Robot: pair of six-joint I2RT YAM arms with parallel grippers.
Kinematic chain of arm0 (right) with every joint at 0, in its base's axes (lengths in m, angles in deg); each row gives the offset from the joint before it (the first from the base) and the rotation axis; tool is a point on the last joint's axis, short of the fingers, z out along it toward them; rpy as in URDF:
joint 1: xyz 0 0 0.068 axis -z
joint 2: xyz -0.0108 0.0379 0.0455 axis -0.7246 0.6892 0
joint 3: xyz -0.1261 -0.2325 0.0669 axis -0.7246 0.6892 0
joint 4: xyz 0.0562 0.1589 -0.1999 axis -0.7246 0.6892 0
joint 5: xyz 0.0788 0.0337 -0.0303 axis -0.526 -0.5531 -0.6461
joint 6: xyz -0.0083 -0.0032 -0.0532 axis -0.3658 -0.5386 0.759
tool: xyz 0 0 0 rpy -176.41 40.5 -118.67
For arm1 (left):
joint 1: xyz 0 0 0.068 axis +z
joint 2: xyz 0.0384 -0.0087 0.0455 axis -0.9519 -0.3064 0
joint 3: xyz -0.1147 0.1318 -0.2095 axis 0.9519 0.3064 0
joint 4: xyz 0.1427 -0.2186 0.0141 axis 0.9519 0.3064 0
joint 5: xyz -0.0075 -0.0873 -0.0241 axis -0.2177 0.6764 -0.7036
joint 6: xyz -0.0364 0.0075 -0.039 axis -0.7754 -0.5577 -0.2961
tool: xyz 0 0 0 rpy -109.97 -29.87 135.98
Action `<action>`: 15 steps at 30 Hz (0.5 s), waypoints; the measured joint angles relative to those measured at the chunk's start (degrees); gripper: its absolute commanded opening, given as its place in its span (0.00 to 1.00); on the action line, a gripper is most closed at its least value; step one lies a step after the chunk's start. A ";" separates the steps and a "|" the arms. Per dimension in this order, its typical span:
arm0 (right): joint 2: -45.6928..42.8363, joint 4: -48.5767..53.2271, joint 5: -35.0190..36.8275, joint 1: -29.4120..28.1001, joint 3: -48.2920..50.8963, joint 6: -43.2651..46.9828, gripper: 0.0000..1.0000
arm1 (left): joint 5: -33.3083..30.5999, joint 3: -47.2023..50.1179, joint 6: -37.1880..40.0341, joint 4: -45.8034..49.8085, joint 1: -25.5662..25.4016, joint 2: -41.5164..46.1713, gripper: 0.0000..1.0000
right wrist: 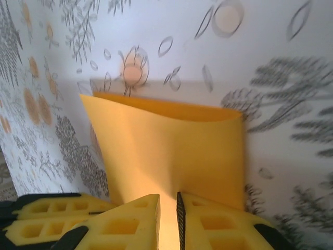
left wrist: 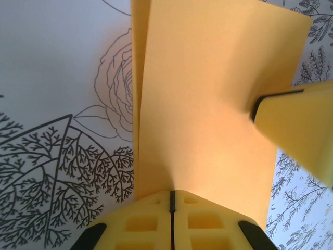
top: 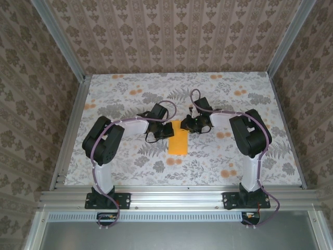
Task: Fold a paper plane with a square sheet of paper (pick it up from the middle)
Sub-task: Fold the square sheet of paper in half at the center of the table.
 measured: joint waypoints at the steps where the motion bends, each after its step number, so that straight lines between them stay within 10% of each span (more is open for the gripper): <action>1: 0.15 -0.59 -0.11 0.50 0.09 -0.57 0.19 | -0.02 -0.04 0.09 0.02 -0.02 0.00 0.08; 15: 2.78 -4.26 -1.29 1.44 -2.36 -2.82 0.20 | -0.22 -0.59 0.57 0.76 -0.20 -0.28 0.08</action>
